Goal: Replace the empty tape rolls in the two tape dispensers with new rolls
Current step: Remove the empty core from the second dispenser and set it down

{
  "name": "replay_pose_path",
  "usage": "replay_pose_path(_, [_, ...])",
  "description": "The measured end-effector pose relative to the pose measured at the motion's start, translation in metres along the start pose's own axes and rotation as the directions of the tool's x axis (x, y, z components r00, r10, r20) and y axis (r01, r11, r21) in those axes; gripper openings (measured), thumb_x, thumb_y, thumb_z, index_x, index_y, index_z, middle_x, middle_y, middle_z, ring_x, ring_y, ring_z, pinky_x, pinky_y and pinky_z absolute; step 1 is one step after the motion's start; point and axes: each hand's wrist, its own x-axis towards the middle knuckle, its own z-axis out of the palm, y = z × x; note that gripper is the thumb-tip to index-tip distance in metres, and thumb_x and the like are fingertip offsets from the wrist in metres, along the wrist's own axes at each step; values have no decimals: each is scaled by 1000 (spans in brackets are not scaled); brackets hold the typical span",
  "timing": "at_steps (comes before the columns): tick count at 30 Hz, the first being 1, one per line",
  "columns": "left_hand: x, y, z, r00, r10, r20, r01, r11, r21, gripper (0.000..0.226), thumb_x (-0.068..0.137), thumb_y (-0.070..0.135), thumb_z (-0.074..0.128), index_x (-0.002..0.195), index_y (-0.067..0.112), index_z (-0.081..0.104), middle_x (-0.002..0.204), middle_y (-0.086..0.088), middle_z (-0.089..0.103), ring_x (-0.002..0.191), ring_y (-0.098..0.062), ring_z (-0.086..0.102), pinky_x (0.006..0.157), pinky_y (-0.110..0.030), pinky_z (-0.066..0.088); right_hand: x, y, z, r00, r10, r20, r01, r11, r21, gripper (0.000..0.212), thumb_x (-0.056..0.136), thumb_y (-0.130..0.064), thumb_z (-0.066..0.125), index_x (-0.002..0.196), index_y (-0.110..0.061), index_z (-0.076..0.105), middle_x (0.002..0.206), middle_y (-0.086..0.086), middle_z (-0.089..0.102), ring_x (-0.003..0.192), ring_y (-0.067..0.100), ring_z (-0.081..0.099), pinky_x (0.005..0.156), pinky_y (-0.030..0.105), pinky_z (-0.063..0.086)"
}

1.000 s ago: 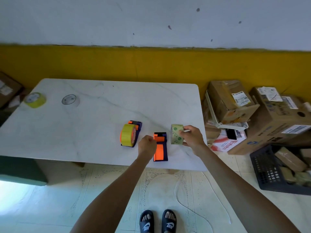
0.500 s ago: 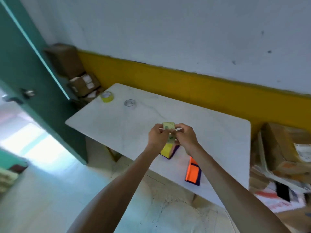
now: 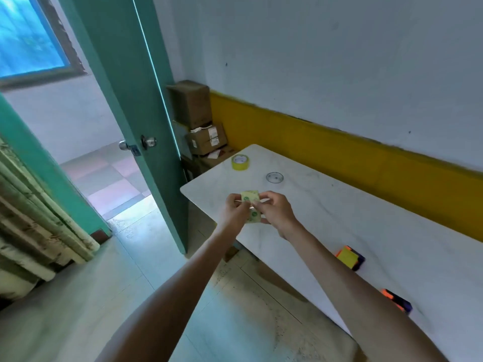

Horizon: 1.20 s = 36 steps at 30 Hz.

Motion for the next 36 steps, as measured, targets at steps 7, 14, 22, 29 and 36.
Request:
replay_pose_path(7, [44,-2,-43,1000,-6,9,5,999,38,23,93,17,52,116,12,54,107,-9,62,97,-25,64,82,-43,57,35,-14,46,1000,15,-3,-15,999,-34,26,85,-26,70,109,-17,67,110,8,69,101,24,67,68,30,62])
replay_pose_path(14, [113,-1,-42,998,-29,53,29,1000,5,19,94,12,52,113,9,55,94,-3,60,82,-16,61,65,-29,55,95,-17,58,997,55,-47,-56,998,-16,23,85,-25,70,106,-17,67,107,9,70,99,23,68,72,35,63])
replay_pose_path(22, [228,11,-38,995,-72,67,67,995,71,12,93,15,54,103,14,60,109,-14,67,99,-29,66,85,-46,59,208,-25,71,989,141,-33,-138,986,98,21,83,-20,72,103,-14,66,107,14,69,97,26,69,77,41,62])
replay_pose_path(29, [310,19,-26,991,-92,100,78,988,136,17,93,18,53,108,16,61,117,-11,65,104,-29,64,93,-47,56,284,-32,79,980,192,-50,-182,971,157,13,84,-14,71,94,-10,63,110,22,67,96,30,68,64,35,61])
replay_pose_path(36, [379,18,-7,971,-116,210,85,985,151,19,94,13,53,109,19,62,108,-4,62,97,-23,60,89,-39,56,339,-23,77,961,253,-115,-224,950,216,12,83,-14,71,80,-14,60,106,27,68,99,36,69,76,47,62])
